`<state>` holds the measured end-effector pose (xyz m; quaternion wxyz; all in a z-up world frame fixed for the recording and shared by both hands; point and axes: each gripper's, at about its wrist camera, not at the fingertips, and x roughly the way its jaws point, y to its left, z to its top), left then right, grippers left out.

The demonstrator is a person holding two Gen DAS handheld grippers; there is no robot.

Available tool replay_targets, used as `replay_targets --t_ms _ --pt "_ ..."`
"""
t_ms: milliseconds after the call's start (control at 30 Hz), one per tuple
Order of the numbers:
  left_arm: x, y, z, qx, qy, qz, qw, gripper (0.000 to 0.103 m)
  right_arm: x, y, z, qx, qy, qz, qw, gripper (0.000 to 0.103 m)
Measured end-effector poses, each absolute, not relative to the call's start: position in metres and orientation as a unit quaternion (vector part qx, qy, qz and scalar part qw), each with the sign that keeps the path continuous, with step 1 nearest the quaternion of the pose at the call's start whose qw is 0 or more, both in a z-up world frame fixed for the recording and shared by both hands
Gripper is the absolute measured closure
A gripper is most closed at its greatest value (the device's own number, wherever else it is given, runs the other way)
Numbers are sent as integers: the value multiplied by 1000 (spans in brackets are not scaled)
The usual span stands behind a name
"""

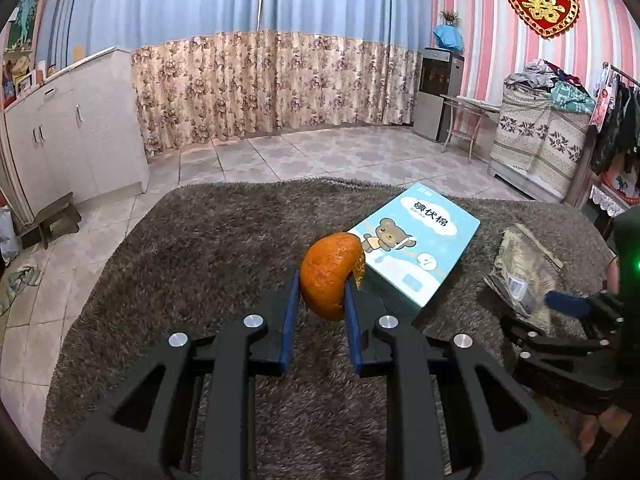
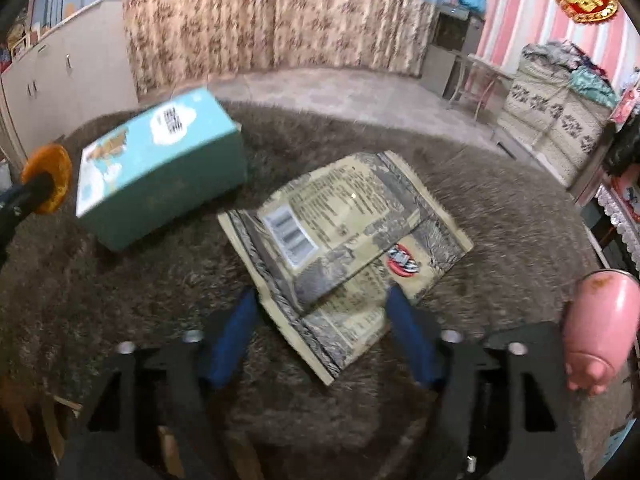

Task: Collect trash
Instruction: 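Close the left tool on the tangerine while the right tool grasps the printed snack bag, then carry the tangerine and snack bag in both tools over the wastebasket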

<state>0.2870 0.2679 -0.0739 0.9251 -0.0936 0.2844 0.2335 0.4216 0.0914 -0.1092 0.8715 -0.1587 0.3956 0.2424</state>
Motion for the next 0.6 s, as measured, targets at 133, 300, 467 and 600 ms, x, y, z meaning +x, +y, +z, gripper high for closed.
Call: replay_targets --t_ms 133,300,467,600 --pt "289 271 -75 -99 284 234 925 83 417 79 -101 -128 390 267 872 70" --pt "289 268 -76 -90 281 233 926 83 398 52 -81 -103 363 273 885 82" --pt "293 255 -78 -69 279 227 930 83 366 2 -46 -65 322 269 905 83" --pt "291 237 -75 -50 277 213 935 83 342 -55 -19 -14 298 256 920 83"
